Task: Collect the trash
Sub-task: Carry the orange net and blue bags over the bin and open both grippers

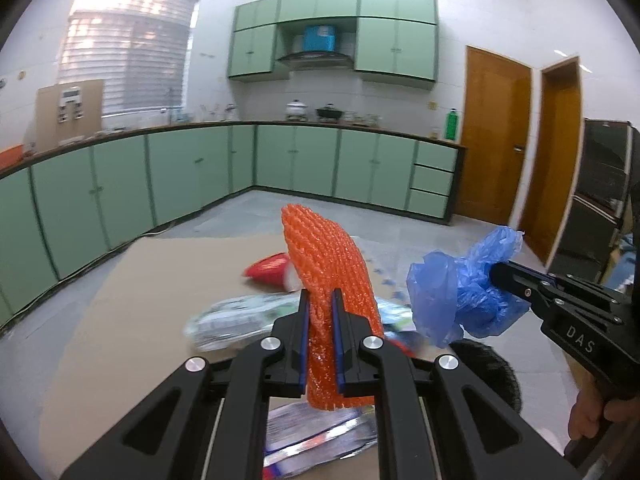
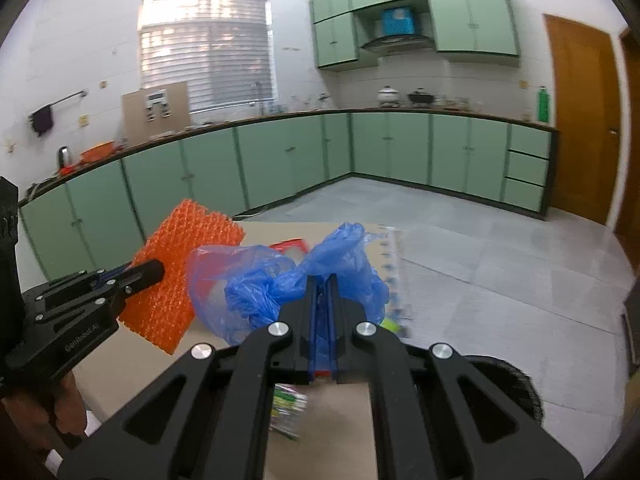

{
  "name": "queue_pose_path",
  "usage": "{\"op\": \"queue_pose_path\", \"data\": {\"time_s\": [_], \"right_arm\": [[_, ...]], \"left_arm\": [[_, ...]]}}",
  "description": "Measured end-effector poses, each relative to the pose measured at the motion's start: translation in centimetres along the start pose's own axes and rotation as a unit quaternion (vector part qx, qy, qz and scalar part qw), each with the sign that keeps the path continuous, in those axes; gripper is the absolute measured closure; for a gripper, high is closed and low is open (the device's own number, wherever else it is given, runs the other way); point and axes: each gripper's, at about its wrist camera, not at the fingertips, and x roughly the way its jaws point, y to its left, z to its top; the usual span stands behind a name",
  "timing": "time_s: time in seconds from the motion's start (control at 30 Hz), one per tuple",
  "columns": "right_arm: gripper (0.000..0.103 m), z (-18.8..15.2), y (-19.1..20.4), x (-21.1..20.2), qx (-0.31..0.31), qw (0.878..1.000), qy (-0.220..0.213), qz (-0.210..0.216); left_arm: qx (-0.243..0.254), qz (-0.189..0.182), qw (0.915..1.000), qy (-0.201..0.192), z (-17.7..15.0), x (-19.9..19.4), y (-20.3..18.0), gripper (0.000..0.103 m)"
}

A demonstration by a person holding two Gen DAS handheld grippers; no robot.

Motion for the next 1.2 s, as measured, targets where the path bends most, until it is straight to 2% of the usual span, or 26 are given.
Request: {"op": "queue_pose_path", "data": {"time_s": [0.37,0.57,0.97,1.13,1.2], "right_arm": [[0.099,-3.1,-11.6,-2.9,0.050,0.992,0.004,-0.116],[0.099,-6.1,-16.7,-2.6,0.072,0.985,0.022,-0.153],[0.098,-11.4,-23.2,1.9,0.107,0.975,0.081,-0.177],[0.088,-12.2,-24.4,3.2,0.113,0.972,0.097,-0.183],[0.075,-12.5,-24.9,3.2,0.118,0.971,0.097,-0.183]], "left_arm": [[0.043,-0.097,0.9943,0.015,0.0,4.9,-10.6,0.093],[0.060,-0.136,0.9884,0.031,-0.9,8.0,-16.1,0.093],[0.083,-0.149,0.9817,0.084,-3.5,14.6,-21.5,0.093],[0.094,-0.155,0.9771,0.111,-4.4,16.6,-22.9,0.091],[0.093,-0.156,0.9766,0.115,-4.5,17.0,-23.4,0.087]]}}
